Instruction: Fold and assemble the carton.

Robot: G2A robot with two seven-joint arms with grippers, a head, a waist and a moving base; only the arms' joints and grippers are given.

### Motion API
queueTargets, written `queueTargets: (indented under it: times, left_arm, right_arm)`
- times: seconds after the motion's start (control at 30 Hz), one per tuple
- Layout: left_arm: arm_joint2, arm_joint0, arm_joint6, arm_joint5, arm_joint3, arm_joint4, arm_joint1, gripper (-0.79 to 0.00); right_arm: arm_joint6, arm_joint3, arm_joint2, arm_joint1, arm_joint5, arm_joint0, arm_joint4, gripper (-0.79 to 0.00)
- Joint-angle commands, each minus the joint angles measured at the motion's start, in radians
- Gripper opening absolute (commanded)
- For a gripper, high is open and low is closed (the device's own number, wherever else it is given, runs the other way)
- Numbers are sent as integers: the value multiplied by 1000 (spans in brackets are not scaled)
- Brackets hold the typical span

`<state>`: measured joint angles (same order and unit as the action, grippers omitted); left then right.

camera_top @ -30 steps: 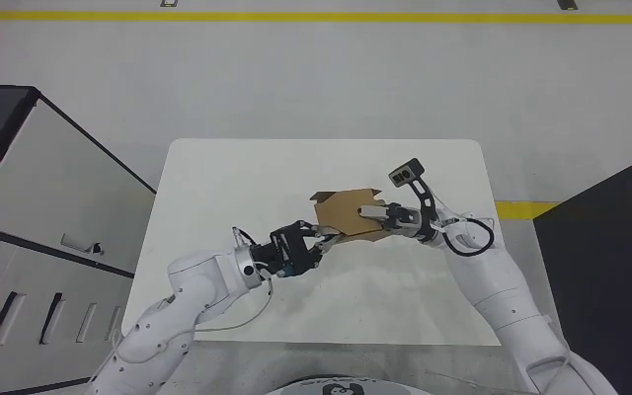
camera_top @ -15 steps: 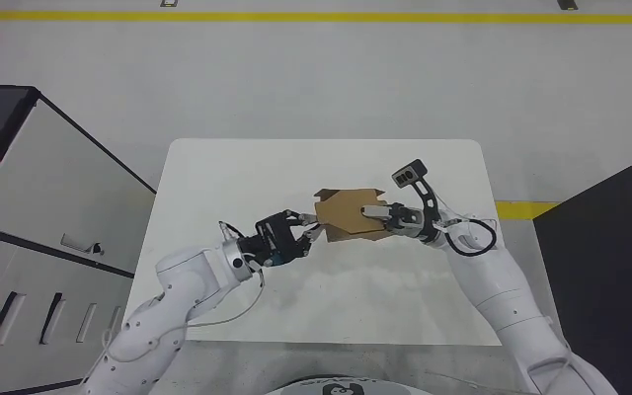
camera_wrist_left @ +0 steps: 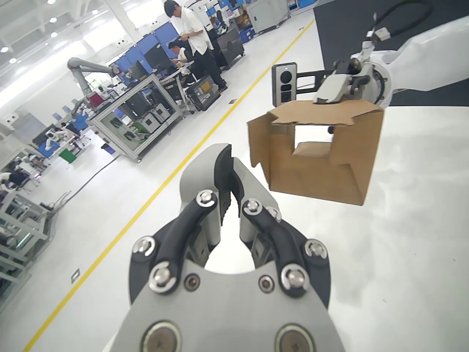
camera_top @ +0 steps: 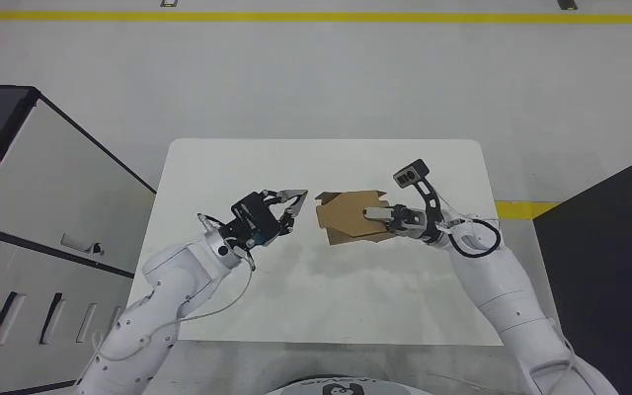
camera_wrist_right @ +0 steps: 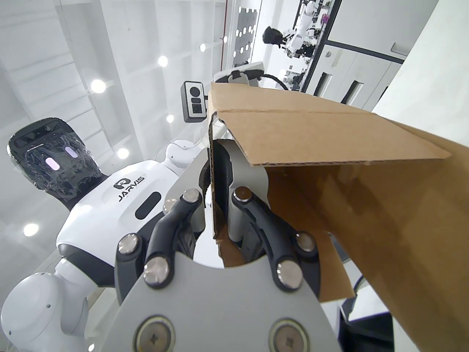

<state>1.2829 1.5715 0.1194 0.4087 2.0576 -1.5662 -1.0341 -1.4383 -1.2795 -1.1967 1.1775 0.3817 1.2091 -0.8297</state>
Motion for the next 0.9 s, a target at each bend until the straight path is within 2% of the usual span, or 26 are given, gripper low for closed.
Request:
queueTargets:
  times: [0.0,0.27,0.87]
  left_arm:
    - [-3,-4,-1,-6,-6,14,-2,-785]
    - [-38,-25,14,58,-12,21,-5,-785]
    - [-78,-40,17,91,-29,27,-11,-785]
  right_arm:
    - [-8,-4,2,0,-8,0,1,-785]
    - [-15,-1,6,0,-15,-4,-2,-785]
    - [-10,13,22,8,-10,-15,-35,-785]
